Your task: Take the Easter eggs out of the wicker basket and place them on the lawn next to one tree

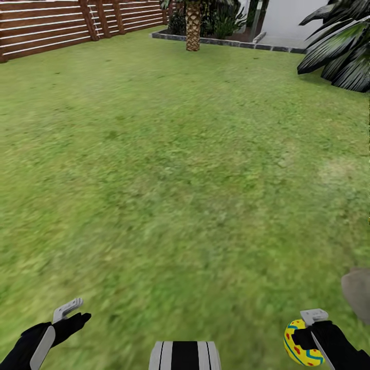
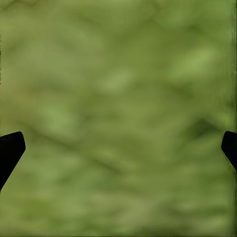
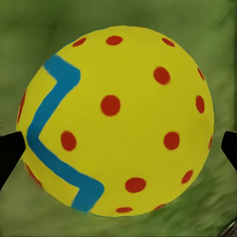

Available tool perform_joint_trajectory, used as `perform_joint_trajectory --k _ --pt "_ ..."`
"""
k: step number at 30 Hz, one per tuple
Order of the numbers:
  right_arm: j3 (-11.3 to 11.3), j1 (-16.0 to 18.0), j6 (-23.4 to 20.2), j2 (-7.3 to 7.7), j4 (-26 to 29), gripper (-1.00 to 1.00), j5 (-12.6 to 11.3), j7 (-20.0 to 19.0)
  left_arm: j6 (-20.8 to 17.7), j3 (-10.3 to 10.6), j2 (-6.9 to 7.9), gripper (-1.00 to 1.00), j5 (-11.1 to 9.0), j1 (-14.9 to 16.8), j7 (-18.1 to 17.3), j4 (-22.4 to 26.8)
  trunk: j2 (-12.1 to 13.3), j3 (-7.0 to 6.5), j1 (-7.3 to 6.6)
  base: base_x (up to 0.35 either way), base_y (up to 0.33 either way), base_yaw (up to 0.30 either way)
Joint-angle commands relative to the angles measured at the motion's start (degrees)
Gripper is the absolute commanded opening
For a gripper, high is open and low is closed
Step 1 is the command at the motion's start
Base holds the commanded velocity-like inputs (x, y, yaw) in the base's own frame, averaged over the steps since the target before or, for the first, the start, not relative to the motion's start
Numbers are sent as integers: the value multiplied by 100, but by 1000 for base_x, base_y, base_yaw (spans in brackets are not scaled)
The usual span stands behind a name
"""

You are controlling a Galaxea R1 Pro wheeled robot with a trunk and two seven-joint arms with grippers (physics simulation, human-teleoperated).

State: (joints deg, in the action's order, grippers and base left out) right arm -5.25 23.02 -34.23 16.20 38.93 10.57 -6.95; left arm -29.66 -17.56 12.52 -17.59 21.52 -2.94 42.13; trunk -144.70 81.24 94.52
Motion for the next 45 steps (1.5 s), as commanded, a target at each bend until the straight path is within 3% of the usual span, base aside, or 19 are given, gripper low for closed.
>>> perform_joint_trajectory --k 1,22,35,45 --pt "-20 1 -26 -3 10 100 60 -52 -39 -20 -1 100 -8 2 -23 6 0 -19 -3 0 0 0" --pt "33 0 -22 -20 1 100 95 -43 -98 -41 7 100 -7 2 -58 -20 28 -484 -57 -58 11 0" --pt "8 -1 -30 -20 1 100 71 -47 -99 -41 16 100 -1 2 -31 -26 46 -772 -91 -97 320 -8" --pt "-6 0 -31 -11 1 100 51 -76 -101 -40 13 100 1 2 -23 -46 59 -994 -117 4 344 -267"
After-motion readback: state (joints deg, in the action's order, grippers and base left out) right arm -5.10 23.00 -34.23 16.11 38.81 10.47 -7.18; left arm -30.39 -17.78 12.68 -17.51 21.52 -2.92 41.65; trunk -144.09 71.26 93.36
